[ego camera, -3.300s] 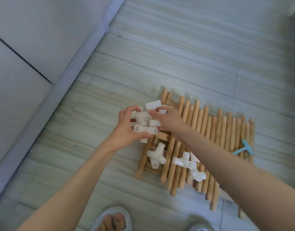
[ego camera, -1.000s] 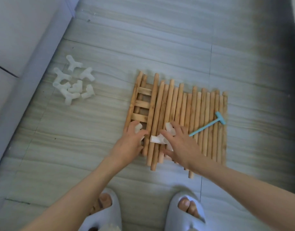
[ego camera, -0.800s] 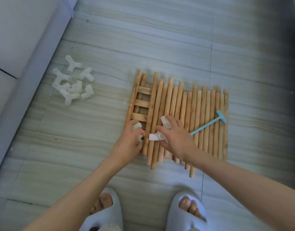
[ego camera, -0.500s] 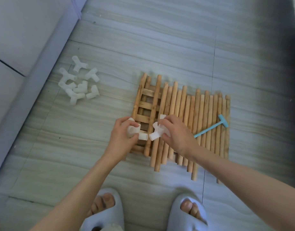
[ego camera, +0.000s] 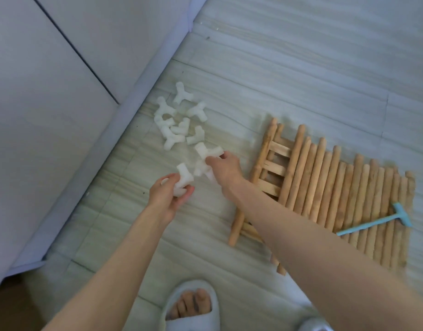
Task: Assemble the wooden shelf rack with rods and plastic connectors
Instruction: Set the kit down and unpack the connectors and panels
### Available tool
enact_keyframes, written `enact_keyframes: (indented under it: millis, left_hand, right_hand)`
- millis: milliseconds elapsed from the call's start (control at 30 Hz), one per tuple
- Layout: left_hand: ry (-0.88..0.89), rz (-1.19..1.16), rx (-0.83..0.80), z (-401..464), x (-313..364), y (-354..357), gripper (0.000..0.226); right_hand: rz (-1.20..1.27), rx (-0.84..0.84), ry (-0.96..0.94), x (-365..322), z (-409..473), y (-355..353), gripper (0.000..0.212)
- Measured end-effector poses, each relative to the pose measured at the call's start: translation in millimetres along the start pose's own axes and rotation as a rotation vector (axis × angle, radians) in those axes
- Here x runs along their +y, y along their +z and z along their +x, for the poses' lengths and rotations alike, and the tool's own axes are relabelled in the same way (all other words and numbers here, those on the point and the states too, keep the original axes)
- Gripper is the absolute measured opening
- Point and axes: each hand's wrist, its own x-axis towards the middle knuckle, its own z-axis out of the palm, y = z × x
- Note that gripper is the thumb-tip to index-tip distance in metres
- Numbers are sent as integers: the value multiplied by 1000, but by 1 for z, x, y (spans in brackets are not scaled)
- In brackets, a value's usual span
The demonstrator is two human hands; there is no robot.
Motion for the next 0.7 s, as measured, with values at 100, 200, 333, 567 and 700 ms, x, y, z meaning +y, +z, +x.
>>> enact_keyframes:
  millis: [100,200,333,567,700]
  left_hand:
    - [-26,73,-27,18,16,-8,31]
    - [-89,109,-69,28,33,-5,28]
    - [-131,-25,-154,40,59,5,29]
    - [-93,-334,-265,58,95,27,44]
    - [-11,-289,-261,63,104,32,35]
  right_hand:
    - [54,-47,118,3,16,25,20]
    - [132,-95,158,-3,29,40,10]
    - [308,-136,127,-23,41,54,18]
    - [466,-178,61,-55,53,56,36]
    - [303,-139,-51,-62,53,46,29]
